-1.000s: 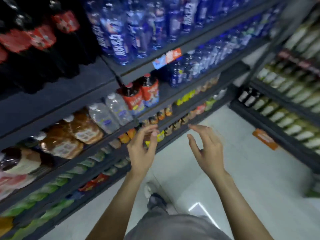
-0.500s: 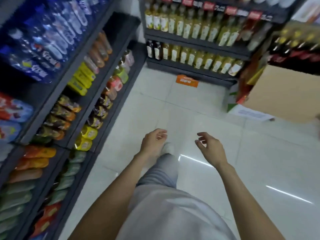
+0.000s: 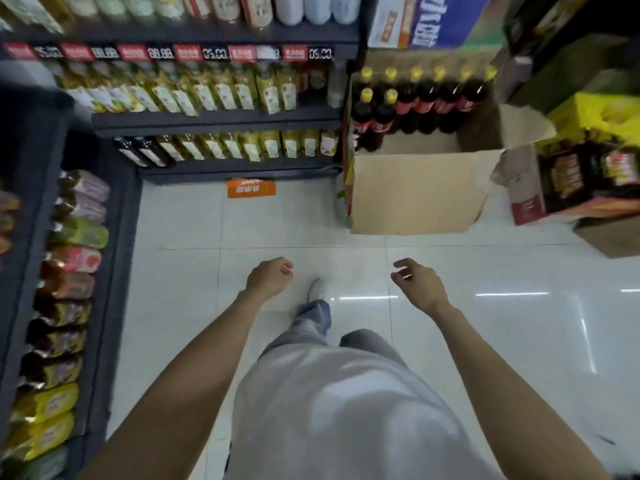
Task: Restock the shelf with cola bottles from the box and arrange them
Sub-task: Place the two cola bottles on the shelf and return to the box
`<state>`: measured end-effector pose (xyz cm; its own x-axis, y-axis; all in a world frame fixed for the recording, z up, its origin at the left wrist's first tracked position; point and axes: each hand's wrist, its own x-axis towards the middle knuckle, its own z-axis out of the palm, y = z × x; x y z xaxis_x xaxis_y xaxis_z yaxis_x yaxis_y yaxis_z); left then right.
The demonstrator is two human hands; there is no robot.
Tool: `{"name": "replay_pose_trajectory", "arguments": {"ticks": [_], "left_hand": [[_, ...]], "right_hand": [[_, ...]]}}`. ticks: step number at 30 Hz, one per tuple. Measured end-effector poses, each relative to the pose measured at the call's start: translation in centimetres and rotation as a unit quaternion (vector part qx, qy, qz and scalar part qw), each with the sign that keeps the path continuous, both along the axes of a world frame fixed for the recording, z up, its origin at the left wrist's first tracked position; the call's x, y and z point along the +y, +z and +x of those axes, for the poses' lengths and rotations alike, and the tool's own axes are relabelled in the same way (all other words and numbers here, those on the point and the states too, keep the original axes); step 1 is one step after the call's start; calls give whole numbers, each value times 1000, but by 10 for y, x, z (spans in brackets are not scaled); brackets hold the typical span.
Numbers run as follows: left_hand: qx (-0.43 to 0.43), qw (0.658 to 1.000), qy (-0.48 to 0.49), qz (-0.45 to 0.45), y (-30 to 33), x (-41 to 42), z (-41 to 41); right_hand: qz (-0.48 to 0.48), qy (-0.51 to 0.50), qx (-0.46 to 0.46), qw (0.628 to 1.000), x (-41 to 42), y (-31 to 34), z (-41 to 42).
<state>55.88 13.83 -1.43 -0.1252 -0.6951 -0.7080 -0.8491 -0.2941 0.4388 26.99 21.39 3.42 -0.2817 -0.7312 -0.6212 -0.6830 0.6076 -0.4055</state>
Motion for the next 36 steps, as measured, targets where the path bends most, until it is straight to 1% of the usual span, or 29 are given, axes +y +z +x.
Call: {"name": "replay_pose_trajectory", "arguments": {"ticks": [3,8,11,14,16,18,22,24,27,31,33,36], "left_hand": [[-24,999,-5,-42,7,-51,-47],[1,997,40,-65,6,-126,-132],[-12,991,109,-78,5,-162,-180],[3,977,189,-98,-2,-196,-228],[26,969,216,-120,-13,-218,-256],[34,962,224,-152,-25,-240,-278],[9,948,231,-217,-61,-284,-297],[-12,942,244,-230,-79,-301,-298],[-28,942,225,-246,-103,-322,-294],[-106,937,174,-285,-116,-335,-287],[-130,931,164,-299,-118,-337,-289],[-153,933,158,-286,-119,-339,-299]], "right_hand": [[-29,-7,9,1000,-54,4,-63],[-66,34,-1,997,-147,-14,-163],[-71,90,-7,993,-199,-22,-205],[-75,147,-14,986,-253,-31,-228],[-76,190,4,979,-289,-43,-234],[-78,201,-6,976,-323,-60,-233],[-139,195,-52,970,-375,-100,-218],[-170,193,-68,964,-394,-121,-208],[-178,196,-71,962,-411,-151,-194],[-176,217,-94,956,-416,-178,-174],[-198,190,-104,956,-419,-183,-165],[-236,150,-116,953,-417,-186,-157]]}}
